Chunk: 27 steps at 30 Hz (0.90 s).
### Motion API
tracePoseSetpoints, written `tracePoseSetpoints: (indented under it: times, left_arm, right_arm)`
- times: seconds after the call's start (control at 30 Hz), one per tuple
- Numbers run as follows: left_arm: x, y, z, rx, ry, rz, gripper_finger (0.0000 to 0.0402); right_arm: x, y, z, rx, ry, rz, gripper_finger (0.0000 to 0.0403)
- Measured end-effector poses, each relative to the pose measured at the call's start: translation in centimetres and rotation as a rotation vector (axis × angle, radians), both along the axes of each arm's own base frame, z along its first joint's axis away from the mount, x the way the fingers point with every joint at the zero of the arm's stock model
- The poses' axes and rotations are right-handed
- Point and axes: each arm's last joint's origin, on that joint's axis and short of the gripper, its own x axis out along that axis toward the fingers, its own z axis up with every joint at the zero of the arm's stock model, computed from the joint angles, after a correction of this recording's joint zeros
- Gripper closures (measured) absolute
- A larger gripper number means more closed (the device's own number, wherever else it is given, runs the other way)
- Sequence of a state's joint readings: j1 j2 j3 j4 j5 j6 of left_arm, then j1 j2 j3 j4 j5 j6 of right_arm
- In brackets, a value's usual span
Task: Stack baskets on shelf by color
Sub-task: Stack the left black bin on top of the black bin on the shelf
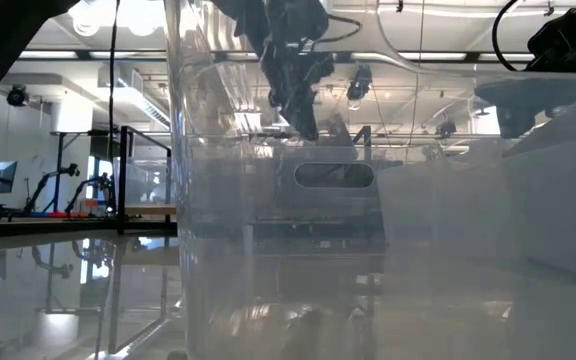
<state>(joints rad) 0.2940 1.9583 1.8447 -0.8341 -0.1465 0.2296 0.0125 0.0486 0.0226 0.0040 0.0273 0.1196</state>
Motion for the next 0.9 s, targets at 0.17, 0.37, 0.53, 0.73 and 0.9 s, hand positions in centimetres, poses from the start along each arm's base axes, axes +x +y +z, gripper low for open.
tracePoseSetpoints:
  times: [0.17, 0.37, 0.53, 0.73, 0.9]
  left_arm:
    - [0.1, -0.5, -0.1, 0.075, 0.038, -0.044, 0.0357]
    - [0.3, -1.1, 1.3, 0.113, 0.012, -0.095, 0.0394]
    - [0.0, -1.2, 2.1, 0.119, 0.026, -0.096, 0.04]
    - [-0.7, -1.2, 2.3, 0.14, 0.108, -0.071, 0.0401]
    - [-0.7, -1.3, 2.3, 0.145, 0.118, -0.067, 0.0401]
  right_arm:
    - [0.0, 0.0, 0.0, 0.0, 0.0, 0.0, 0.0394]
    - [0.0, 0.0, 0.0, 0.0, 0.0, 0.0, 0.0394]
    - [0.0, 0.0, 0.0, 0.0, 0.0, 0.0, 0.0394]
    - [0.0, 0.0, 0.0, 0.0, 0.0, 0.0, 0.0394]
    - [0.0, 0.0, 0.0, 0.0, 0.0, 0.0, 0.0394]
